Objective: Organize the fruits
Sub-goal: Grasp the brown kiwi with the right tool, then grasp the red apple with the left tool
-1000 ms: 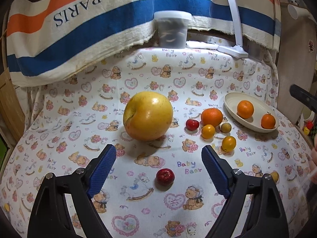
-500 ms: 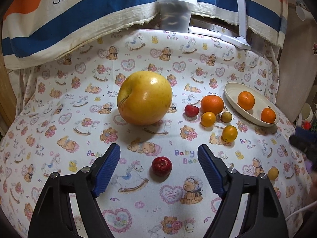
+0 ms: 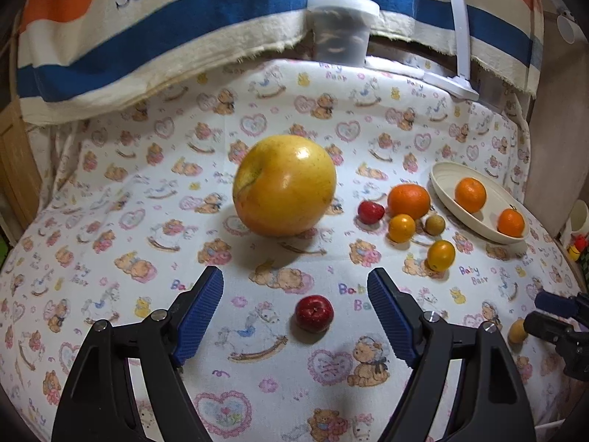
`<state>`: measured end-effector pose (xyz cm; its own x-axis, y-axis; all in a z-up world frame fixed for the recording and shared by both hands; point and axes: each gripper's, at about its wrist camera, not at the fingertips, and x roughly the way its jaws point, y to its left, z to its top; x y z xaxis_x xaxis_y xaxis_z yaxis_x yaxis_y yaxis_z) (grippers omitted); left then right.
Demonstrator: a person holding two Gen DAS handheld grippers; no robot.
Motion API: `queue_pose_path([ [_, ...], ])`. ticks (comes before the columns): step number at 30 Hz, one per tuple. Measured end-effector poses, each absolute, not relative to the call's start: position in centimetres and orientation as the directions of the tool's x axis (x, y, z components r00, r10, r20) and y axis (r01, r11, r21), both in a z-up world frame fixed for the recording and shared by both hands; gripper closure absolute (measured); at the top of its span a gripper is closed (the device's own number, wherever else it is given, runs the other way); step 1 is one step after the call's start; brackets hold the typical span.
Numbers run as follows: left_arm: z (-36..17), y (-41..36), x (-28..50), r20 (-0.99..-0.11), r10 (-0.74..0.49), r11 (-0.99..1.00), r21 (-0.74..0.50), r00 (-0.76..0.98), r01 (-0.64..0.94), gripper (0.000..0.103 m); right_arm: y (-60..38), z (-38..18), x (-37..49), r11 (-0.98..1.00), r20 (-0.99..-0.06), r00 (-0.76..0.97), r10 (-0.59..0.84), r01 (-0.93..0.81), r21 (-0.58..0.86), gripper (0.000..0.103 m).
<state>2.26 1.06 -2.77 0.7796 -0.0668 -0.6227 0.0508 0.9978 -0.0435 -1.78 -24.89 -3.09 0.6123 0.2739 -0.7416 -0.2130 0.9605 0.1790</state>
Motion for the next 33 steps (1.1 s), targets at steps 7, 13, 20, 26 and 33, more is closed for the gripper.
queue_pose_path([
  [7,-3.1,0.8,2.5,-0.643,-0.096,0.995,-0.062,0.76,0.074,0.023,-24.6,-4.3,-1.4,0.958,-0.769,0.576,0.278,-0.224,0.178,0.059],
  [13,-3.0,1.4,2.8,-0.659,-0.14,0.989,-0.122,0.739,0.078,0.024,-23.8,-4.7,-1.5,0.96,-0.779,0.571,0.26,-0.241,0.144,0.078],
  [20,-3.6,2.5,3.6,-0.697,-0.15,0.986,-0.161,0.701,0.05,0.048,-24.1,-4.6,-1.8,0.962,-0.766,0.589,0.258,-0.231,0.146,0.078],
  [26,-3.6,2.0,3.4,-0.686,-0.141,0.989,-0.135,0.714,0.065,0.061,-24.7,-2.7,-2.2,0.968,-0.713,0.659,0.239,-0.217,0.125,0.078],
  [33,-4.5,1.0,4.0,-0.727,-0.146,0.989,-0.107,0.671,0.099,0.062,-25.4,-1.8,-2.1,0.973,-0.694,0.686,0.219,-0.204,0.106,0.078],
])
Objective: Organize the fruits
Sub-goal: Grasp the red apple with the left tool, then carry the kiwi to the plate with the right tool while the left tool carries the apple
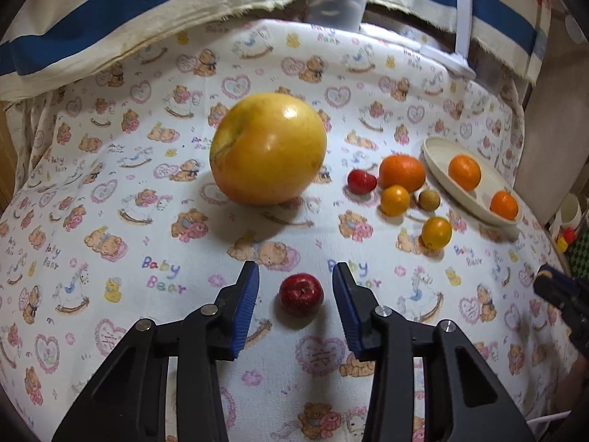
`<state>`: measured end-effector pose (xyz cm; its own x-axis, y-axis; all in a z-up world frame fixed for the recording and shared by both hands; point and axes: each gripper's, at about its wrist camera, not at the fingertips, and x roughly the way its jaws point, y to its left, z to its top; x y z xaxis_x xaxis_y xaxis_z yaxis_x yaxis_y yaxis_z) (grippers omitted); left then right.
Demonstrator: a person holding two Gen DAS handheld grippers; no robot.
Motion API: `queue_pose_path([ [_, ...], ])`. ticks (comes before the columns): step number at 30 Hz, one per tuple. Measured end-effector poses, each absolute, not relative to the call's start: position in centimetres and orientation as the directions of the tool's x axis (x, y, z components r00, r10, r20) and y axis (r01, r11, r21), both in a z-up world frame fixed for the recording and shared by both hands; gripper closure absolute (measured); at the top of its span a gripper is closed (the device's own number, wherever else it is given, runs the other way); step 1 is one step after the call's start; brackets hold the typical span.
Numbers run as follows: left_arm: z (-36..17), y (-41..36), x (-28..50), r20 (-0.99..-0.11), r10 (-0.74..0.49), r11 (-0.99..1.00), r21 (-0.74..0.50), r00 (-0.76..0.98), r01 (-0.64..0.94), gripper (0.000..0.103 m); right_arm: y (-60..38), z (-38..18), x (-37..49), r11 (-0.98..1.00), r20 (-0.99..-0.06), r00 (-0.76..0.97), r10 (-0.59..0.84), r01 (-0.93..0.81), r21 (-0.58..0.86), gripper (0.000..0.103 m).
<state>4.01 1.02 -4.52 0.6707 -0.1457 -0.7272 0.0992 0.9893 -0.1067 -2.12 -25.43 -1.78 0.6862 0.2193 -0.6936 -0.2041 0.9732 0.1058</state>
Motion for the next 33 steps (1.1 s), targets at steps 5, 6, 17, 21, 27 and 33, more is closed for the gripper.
queue_pose_path([
  [5,-5.3,0.8,4.4,-0.752,-0.148,0.989,-0.104,0.643,0.107,0.078,-25.8,-1.5,-2.1,0.975,-0.689,0.692,0.214,-0.198,0.103,0.078],
  [6,-5.3,0.8,4.2,-0.749,-0.148,0.989,-0.1,0.646,0.111,0.078,-25.9,-1.5,-2.1,0.975,-0.687,0.694,0.214,-0.196,0.106,0.078],
  [17,-0.7,0.4,2.1,-0.636,-0.134,0.989,-0.039,0.76,0.142,0.078,-27.3,1.2,-1.4,0.98,-0.641,0.742,0.197,-0.166,0.109,0.078],
  [21,3.0,-0.4,1.3,-0.578,-0.154,0.985,-0.02,0.801,0.174,0.078,-27.8,3.2,-1.0,0.98,-0.602,0.773,0.199,-0.161,0.116,0.078],
  [27,7.9,-3.5,2.7,-0.522,-0.197,0.976,-0.022,0.83,0.217,0.078,-28.0,6.3,0.9,0.982,-0.549,0.814,0.19,-0.148,0.121,0.078],
  [33,10.5,-8.8,7.1,-0.521,-0.296,0.952,-0.089,0.801,0.294,0.078,-29.2,8.4,4.8,0.983,-0.512,0.842,0.17,-0.108,0.15,0.078],
])
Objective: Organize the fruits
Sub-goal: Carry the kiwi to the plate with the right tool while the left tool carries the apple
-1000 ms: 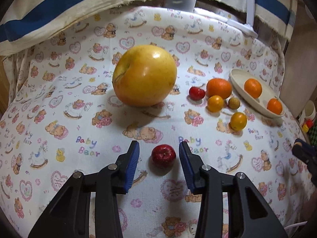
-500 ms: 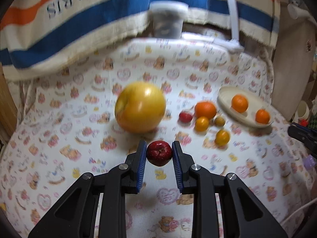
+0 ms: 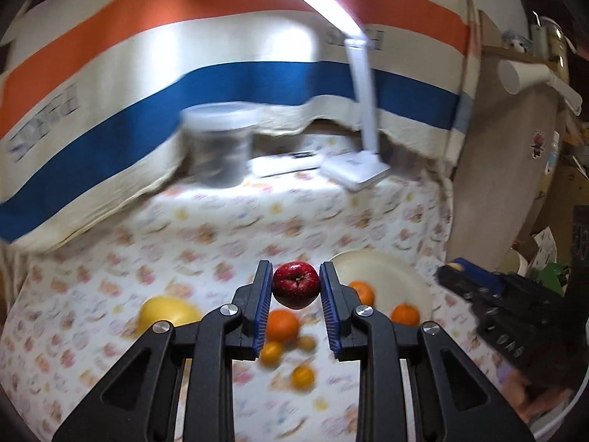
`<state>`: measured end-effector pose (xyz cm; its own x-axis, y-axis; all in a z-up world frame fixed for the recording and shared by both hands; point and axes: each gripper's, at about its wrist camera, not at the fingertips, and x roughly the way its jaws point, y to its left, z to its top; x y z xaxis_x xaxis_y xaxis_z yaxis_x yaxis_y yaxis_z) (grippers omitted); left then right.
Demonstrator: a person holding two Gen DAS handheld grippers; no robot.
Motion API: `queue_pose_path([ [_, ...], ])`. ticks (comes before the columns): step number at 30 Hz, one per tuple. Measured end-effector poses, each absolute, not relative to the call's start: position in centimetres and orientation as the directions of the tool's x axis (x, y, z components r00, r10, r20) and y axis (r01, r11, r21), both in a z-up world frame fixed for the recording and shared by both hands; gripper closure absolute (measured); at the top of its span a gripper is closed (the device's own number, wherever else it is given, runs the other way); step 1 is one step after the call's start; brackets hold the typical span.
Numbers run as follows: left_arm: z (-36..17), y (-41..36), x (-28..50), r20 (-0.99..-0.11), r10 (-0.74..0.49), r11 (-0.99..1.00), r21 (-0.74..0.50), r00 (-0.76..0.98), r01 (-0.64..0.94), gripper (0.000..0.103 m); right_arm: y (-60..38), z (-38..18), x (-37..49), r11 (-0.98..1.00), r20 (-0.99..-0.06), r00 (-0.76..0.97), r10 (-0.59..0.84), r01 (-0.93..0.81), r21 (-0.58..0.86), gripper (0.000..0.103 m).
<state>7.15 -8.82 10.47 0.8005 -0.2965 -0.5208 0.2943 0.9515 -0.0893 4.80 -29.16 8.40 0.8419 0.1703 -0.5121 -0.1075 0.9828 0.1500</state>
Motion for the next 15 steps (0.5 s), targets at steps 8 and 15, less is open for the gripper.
queue_pose_path([
  [8,6.0,-13.2,10.7,-0.634,-0.3,0.943,-0.088,0.712,0.32,0.078,-30.5,4.3,8.0,0.991,-0.593,0.795,0.127,-0.084,0.1,0.078],
  [15,1.7,-15.4,14.2,-0.739,-0.319,0.925,-0.105,0.594,0.366,0.078,-30.7,-0.4,10.5,0.981,-0.752,0.63,0.193,-0.11,0.16,0.078],
])
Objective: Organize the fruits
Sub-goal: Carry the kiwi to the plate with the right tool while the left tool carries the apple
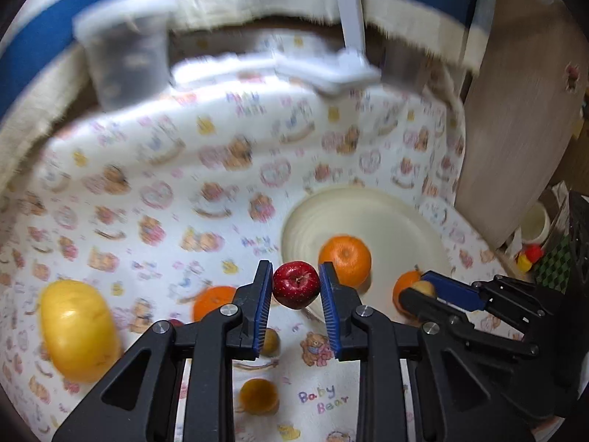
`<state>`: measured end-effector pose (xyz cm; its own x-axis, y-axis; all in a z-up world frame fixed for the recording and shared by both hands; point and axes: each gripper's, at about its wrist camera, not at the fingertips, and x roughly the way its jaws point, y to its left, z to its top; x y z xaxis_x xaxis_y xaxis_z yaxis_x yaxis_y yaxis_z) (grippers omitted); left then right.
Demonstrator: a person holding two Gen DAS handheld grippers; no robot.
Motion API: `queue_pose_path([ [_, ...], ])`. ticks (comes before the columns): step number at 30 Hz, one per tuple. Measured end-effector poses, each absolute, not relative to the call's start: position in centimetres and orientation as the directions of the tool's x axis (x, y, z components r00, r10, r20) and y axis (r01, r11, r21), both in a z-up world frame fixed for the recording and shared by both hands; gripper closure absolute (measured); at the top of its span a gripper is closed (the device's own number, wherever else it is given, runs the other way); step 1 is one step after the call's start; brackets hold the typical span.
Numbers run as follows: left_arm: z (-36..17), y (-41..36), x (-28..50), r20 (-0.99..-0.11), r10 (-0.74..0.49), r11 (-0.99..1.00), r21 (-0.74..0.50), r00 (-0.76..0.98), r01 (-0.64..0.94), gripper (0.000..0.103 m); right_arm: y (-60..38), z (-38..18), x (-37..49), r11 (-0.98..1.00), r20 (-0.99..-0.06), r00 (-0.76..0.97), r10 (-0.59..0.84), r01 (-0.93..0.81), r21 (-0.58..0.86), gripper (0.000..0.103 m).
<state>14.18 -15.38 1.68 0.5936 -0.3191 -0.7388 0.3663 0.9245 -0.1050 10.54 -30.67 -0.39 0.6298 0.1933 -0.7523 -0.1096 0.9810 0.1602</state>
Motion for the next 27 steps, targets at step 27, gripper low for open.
queue_pose_path([
  [27,-1.8,-16.6,15.5,-0.791,-0.337,0.907,-0.126,0.512,0.402,0.078,-29.5,-2.6,11.1,0.976,-0.811,0.543,0.216,-0.135,0.17,0.078],
])
